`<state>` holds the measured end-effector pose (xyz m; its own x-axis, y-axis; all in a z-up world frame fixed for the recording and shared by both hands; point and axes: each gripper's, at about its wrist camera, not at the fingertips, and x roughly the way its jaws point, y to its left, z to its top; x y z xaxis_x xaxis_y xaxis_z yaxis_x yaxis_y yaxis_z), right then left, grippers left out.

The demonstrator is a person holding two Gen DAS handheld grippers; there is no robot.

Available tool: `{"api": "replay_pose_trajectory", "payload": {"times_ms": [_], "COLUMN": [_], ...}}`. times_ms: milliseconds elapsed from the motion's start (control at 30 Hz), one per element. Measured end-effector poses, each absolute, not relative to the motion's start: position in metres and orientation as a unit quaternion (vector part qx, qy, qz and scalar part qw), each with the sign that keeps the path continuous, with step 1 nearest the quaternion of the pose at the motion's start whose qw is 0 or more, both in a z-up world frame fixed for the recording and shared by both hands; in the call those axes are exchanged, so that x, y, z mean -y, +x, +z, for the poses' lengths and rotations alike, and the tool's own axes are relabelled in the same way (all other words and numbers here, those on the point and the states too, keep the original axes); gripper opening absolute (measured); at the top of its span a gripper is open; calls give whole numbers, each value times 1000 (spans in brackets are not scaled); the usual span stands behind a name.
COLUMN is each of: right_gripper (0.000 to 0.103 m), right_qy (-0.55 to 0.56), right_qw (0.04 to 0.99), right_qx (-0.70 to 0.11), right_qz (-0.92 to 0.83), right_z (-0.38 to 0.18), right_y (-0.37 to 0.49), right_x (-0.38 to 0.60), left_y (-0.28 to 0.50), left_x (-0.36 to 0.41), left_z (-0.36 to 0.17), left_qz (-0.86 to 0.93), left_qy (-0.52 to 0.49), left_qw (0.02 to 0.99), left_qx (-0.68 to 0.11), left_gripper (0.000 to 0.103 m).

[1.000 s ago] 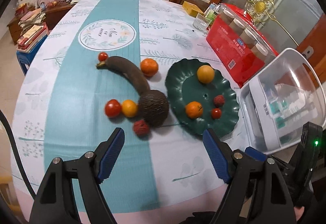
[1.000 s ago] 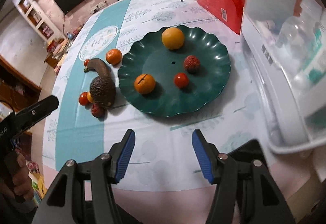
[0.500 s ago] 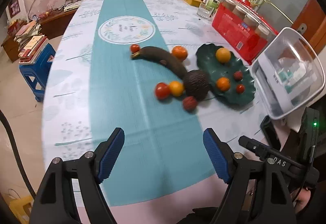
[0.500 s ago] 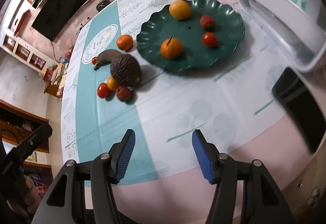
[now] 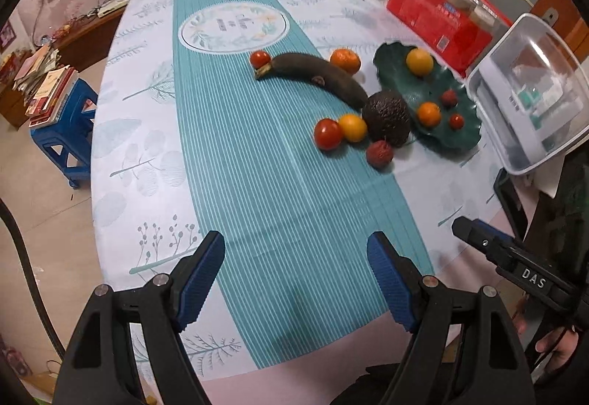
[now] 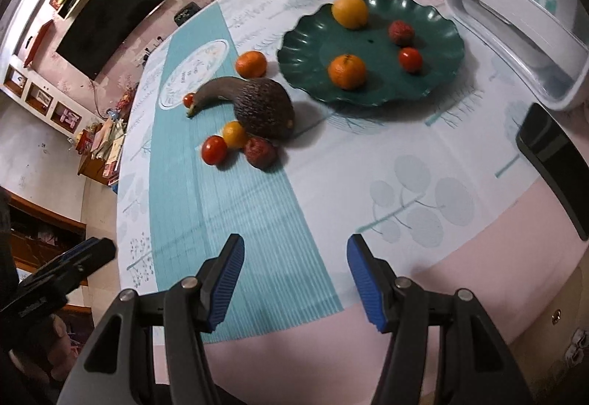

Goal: Organize fruits
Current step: 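Withdraw both tools from the plate back toward the remaining fruits, then grasp a cherry tomato with the left tool while the right tool grasps a lychee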

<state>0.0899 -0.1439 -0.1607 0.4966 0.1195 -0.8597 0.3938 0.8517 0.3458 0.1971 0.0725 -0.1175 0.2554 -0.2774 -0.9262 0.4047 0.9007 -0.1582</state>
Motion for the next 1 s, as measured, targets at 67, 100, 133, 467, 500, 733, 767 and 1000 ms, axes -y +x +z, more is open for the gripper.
{"api": "replay_pose_trajectory", "payload": {"times_ms": [67,100,133,467,500,733,767,1000], "right_gripper": [58,58,58,58,58,58,58,55], "right_qy": [254,250,247,181,172,149,146,124], "right_qw": [828,829,830,841,841,838,838,844], "right_qx": [-493,-494,-495,-508,-511,-524,-524,-522], "right_qz": [-78,-75,-71,-44,-41,-31,-31,-8], "right_z": [-161,-162,-163,-181,-184,-202,-203,-209], "right_y": [96,100,104,154,158,180,182,195], "right_x": [142,141,140,128,126,128,128,124], "left_y": [206,209,215,269,273,290,291,301], "left_x": [-66,-63,-58,-20,-15,3,5,4], "left_z": [-121,-122,-124,-155,-160,-189,-191,-207], "left_qz": [-218,-218,-218,-223,-225,-246,-247,-257], "left_qy": [74,80,88,112,111,83,78,26], "left_qw": [785,784,781,761,758,760,762,781], "left_qx": [-575,-576,-578,-599,-602,-596,-593,-569], "left_gripper": [78,78,79,78,78,77,76,69]}}
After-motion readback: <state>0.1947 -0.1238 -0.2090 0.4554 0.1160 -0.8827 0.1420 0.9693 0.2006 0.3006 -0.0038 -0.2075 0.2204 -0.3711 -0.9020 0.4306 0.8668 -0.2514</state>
